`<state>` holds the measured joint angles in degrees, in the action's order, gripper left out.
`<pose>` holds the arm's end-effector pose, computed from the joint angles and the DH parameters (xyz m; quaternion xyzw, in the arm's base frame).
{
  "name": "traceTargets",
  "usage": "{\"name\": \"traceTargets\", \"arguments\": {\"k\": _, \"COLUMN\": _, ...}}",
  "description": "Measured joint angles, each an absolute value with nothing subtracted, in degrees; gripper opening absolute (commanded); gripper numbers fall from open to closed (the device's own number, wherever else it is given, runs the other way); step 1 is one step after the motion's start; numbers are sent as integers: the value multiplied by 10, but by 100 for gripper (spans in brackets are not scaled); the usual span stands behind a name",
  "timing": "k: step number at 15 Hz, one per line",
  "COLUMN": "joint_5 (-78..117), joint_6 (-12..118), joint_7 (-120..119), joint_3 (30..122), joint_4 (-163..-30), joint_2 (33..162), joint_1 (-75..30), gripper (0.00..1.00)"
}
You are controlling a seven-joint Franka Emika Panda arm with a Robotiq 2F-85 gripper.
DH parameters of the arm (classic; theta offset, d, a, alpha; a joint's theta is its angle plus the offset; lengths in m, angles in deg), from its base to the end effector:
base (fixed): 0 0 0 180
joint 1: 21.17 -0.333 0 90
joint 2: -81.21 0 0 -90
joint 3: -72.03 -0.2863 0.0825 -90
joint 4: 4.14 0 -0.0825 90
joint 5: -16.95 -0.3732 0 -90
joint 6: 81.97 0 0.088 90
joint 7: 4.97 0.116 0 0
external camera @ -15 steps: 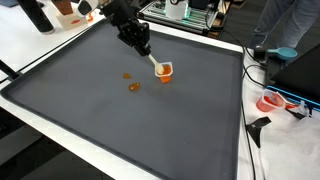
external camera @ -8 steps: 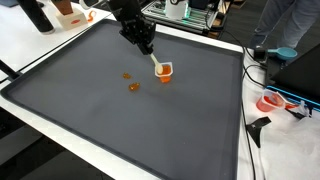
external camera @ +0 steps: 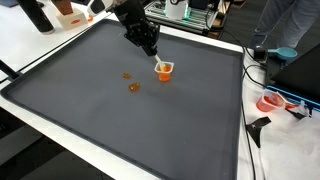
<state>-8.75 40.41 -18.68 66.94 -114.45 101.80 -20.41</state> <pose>0.5841 0.0651 0.2675 -0.9781 -0.0194 0.0572 0.1992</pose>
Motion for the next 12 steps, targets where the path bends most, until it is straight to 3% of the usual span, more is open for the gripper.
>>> {"name": "traceTargets", "arguments": {"k": 12, "joint_5": -180, "joint_6": 390, "joint_7": -294, "joint_3": 667, "joint_4": -1144, "joint_2": 1040, "joint_1": -159, "gripper": 3}}
